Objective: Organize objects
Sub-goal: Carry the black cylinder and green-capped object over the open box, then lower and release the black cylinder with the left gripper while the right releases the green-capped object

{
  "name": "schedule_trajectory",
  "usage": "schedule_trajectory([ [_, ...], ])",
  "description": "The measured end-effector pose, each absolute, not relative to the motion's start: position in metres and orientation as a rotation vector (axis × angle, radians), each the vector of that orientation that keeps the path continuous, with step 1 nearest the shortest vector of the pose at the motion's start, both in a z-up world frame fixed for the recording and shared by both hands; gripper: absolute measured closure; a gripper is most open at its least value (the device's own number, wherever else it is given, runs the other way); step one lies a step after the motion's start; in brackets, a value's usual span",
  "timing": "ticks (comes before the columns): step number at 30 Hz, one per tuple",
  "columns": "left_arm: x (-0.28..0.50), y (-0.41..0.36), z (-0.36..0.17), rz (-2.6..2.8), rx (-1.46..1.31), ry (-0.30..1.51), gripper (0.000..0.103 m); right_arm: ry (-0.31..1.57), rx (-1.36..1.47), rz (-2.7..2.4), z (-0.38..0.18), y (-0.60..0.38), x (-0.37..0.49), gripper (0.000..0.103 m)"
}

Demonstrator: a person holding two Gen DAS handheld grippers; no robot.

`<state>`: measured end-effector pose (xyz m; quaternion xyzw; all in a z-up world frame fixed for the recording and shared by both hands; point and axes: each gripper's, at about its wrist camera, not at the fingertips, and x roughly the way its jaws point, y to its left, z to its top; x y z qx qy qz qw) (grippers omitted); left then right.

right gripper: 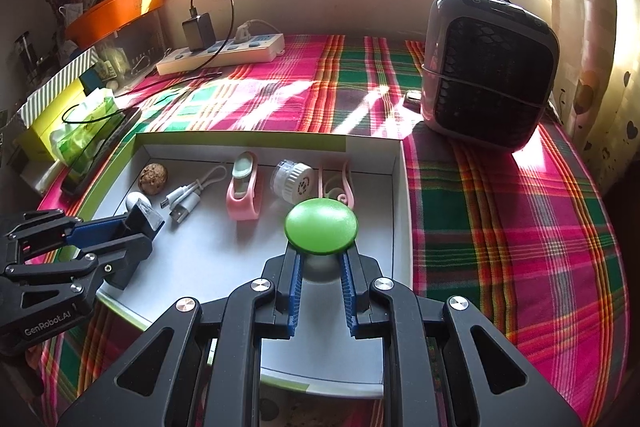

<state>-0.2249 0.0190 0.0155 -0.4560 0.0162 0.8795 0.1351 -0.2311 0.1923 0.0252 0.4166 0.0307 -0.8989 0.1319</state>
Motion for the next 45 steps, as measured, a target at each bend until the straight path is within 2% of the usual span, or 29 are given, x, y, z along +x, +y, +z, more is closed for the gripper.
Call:
schedule_trajectory([
  [28,-0.2279,0.0170,0.0137,2.561,-1.337,0.036,0.078,0.113,1.198,-2.611,0.0168,0.1915,-0.2324,0.085],
  [35,-0.2253,0.0161,0.0146,2.561,-1.330,0.017,0.073,0.116,1.210,-2.606,0.0169,0.1906,-0.2315,0.084],
  [45,-0.2213,0.0139,0.0173,2.562,-1.330,0.004,0.071,0.108,1.223,-2.598,0.0183,0.1900,-0.2264,0.072],
])
